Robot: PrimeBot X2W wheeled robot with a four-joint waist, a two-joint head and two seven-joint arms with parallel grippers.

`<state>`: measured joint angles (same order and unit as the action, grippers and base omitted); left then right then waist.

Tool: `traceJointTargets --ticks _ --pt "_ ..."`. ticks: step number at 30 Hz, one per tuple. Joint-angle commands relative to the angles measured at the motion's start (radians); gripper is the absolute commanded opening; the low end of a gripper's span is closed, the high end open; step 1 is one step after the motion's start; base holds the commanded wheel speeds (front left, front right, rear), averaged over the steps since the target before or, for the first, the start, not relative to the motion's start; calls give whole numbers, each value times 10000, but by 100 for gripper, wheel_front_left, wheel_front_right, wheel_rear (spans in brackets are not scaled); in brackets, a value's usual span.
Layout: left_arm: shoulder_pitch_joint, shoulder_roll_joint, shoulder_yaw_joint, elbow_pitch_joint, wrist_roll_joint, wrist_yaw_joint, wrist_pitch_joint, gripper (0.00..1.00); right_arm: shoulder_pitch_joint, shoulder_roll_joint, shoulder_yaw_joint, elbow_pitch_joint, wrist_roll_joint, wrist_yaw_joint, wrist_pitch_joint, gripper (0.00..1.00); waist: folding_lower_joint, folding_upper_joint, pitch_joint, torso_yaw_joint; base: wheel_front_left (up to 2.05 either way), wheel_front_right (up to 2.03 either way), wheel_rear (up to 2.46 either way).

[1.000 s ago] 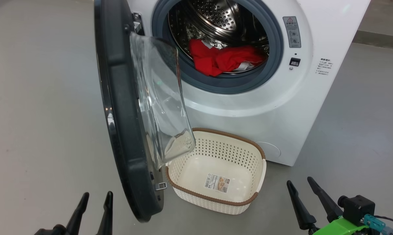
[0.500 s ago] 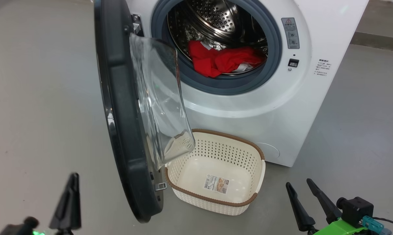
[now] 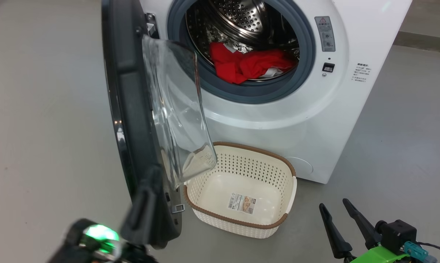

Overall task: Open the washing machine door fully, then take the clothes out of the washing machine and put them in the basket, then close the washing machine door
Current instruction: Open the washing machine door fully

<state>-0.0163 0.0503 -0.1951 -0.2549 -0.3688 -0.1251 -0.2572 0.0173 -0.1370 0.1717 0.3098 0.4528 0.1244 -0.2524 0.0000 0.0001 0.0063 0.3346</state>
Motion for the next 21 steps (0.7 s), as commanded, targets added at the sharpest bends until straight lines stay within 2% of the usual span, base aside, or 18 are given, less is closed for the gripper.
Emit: traceJointTargets --ticks 1,4,8,15,21 --pt "-69 99 85 -155 11 -56 -46 0 -157 -110 154 -269 -180 63 -93 100 0 -1 27 -26 0 0 0" --pt "6 262 -745 495 -230 -56 -46 0 -184 -105 162 -271 -302 63 -93 100 0 -1 87 -90 0 0 0" --pt "-76 361 -1224 1534 -702 -56 -46 0 -239 -104 178 -256 -461 63 -93 100 0 -1 168 -172 0 0 0" --pt "-400 347 -961 3106 -1323 -56 -46 0 -286 -54 93 -269 -570 63 -93 100 0 -1 242 -284 0 0 0" --pt "-614 322 -532 3874 -1449 -56 -46 0 -280 -9 45 -282 -619 63 -93 100 0 -1 233 -307 0 0 0"
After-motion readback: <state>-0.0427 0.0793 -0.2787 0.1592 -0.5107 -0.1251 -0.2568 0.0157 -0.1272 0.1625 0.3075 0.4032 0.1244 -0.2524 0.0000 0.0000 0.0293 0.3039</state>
